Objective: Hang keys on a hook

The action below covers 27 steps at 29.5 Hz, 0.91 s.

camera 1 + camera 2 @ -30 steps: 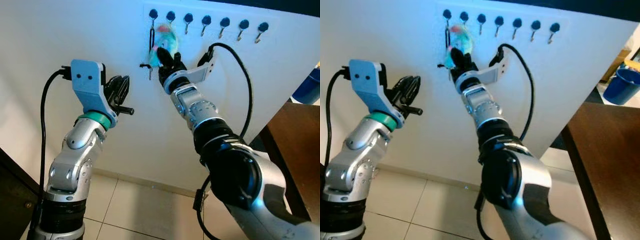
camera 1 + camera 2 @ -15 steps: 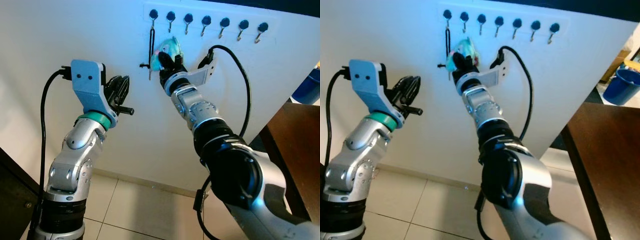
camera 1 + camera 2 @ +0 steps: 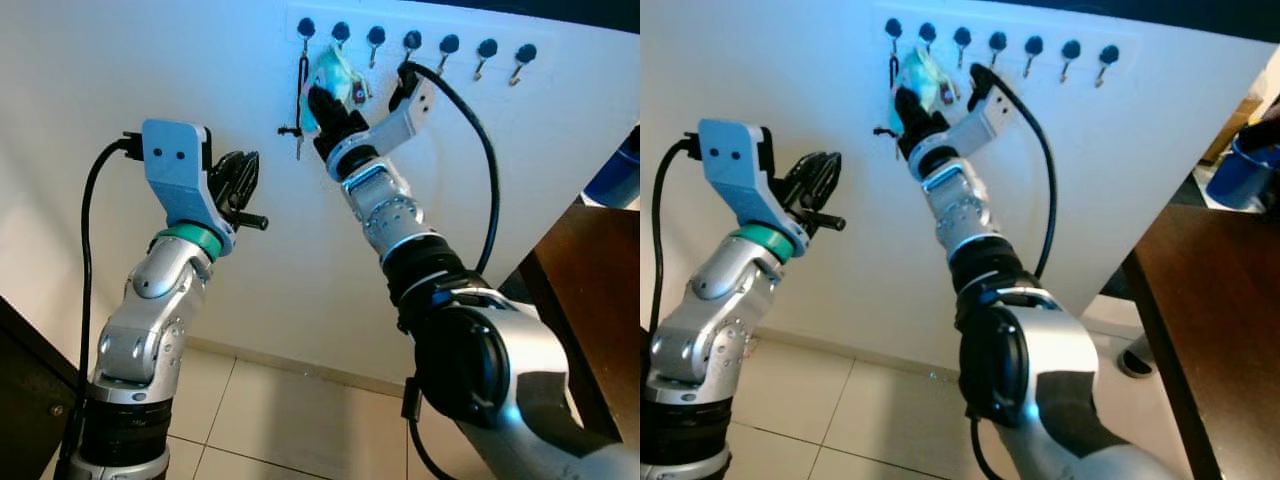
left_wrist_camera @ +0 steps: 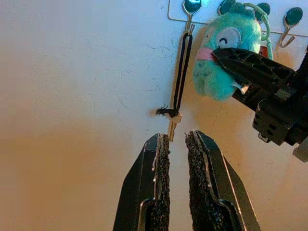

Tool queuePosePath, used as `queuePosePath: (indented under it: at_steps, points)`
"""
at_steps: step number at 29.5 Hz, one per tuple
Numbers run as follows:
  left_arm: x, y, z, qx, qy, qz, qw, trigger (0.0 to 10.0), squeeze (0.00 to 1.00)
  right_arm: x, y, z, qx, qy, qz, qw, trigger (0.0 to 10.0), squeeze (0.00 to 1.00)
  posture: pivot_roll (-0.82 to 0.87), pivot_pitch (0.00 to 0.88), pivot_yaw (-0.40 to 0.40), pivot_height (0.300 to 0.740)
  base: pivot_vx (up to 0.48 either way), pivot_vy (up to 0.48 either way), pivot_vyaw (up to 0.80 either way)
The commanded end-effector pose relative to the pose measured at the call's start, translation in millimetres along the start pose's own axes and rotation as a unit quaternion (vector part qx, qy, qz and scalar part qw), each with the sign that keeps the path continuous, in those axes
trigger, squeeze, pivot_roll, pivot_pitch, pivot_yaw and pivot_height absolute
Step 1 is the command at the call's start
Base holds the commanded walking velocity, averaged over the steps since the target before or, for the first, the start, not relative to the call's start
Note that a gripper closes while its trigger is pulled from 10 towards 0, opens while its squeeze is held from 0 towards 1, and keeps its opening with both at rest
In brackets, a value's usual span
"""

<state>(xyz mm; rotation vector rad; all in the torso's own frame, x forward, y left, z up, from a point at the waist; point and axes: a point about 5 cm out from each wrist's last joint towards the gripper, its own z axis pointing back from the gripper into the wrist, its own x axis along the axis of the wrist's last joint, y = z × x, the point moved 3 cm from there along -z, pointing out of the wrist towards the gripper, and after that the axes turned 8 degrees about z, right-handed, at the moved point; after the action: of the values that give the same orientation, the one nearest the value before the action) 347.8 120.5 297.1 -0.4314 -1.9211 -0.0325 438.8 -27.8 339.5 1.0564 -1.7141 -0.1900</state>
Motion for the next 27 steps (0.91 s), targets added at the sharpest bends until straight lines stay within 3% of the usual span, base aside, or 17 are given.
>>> queuePosePath:
  at_steps: [1,2,3,5,8,12,14,17,27]
  points:
    - [-5,1.0,1.6,0.000,0.009,0.001,1.000,10.0,0.00,8,12.9,-5.6,0.015,-0.014,-0.027,0.999,10.0,0.00,0.10,0.095,0.074,0.740,0.000,0.000,0.00]
    - [-5,1.0,1.6,0.000,0.009,0.001,1.000,10.0,0.00,8,12.9,-5.6,0.015,-0.014,-0.027,0.999,10.0,0.00,0.10,0.095,0.074,0.740,0.000,0.000,0.00]
    - [-5,1.2,1.5,0.001,0.009,0.001,1.000,10.0,0.00,8,9.6,-6.3,-0.004,-0.010,-0.077,0.997,10.0,0.00,0.11,0.094,0.071,0.740,0.000,0.000,0.00]
    - [-5,1.2,1.5,0.001,0.009,0.001,1.000,10.0,0.00,8,9.6,-6.3,-0.004,-0.010,-0.077,0.997,10.0,0.00,0.11,0.094,0.071,0.740,0.000,0.000,0.00]
    - [-5,1.6,2.3,0.002,0.009,0.000,1.000,10.0,0.00,3,-4.8,-3.5,-0.058,0.004,-0.137,0.989,10.0,0.00,0.11,0.098,0.072,0.740,0.000,0.000,0.00]
    - [-5,1.4,2.2,0.002,0.010,0.000,1.000,10.0,0.00,-1,-11.8,-1.5,-0.085,0.012,-0.147,0.985,10.0,0.00,0.11,0.100,0.072,0.740,0.000,0.000,0.00]
    - [-5,1.1,2.1,0.001,0.010,0.001,1.000,10.0,0.00,-2,-11.9,-1.6,-0.092,0.022,-0.134,0.986,10.0,0.00,0.11,0.102,0.072,0.740,0.000,0.000,0.00]
    - [-6,0.9,2.0,0.000,0.010,0.002,1.000,10.0,0.00,-15,-9.2,-1.6,-0.112,0.077,-0.066,0.989,10.0,0.00,0.11,0.100,0.072,0.740,0.000,0.000,0.00]
    - [-6,0.7,2.1,0.001,0.011,0.002,1.000,10.0,0.00,-10,-1.1,-5.8,-0.100,0.079,-0.015,0.992,10.0,0.00,0.10,0.103,0.071,0.740,0.000,0.000,0.00]
